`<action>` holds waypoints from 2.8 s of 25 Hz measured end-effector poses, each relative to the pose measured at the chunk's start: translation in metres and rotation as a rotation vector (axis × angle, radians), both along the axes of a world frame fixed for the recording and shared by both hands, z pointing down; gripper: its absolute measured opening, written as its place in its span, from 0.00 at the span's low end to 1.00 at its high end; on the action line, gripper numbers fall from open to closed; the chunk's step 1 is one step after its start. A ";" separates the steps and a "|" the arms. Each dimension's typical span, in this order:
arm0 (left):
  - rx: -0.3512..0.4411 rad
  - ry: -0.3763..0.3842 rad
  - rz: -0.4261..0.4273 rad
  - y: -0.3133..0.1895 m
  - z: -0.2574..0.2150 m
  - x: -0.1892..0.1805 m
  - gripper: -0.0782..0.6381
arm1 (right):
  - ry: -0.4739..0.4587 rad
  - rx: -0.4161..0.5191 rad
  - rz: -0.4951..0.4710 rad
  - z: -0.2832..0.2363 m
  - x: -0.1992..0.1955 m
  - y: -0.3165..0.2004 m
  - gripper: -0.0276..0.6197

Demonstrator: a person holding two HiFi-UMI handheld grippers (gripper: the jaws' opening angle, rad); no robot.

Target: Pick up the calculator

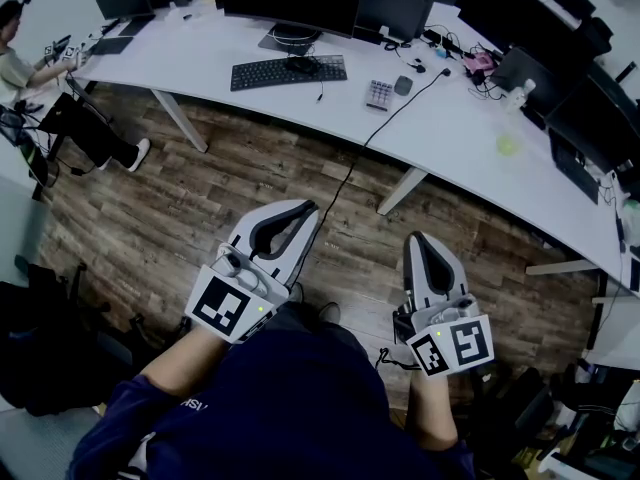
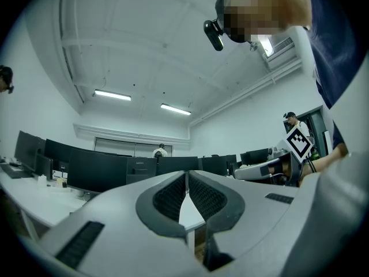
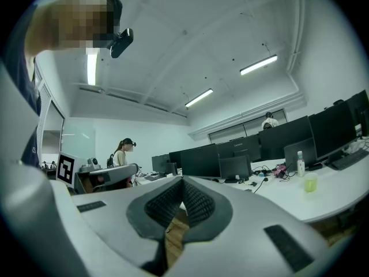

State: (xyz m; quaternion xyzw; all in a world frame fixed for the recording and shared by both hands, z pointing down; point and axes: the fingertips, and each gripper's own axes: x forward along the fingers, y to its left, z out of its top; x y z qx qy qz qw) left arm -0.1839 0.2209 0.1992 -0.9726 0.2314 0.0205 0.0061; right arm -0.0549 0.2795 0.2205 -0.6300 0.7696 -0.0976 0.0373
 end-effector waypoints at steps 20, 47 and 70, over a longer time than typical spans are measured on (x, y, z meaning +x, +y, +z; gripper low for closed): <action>0.002 0.003 -0.015 -0.004 -0.004 0.001 0.31 | -0.007 0.001 0.003 -0.002 0.004 0.000 0.05; 0.013 0.014 -0.021 -0.007 -0.007 0.004 0.55 | -0.032 -0.004 0.008 0.002 0.009 0.001 0.05; 0.018 0.031 -0.022 -0.007 -0.008 0.006 0.67 | -0.033 -0.002 0.014 0.005 0.013 0.001 0.05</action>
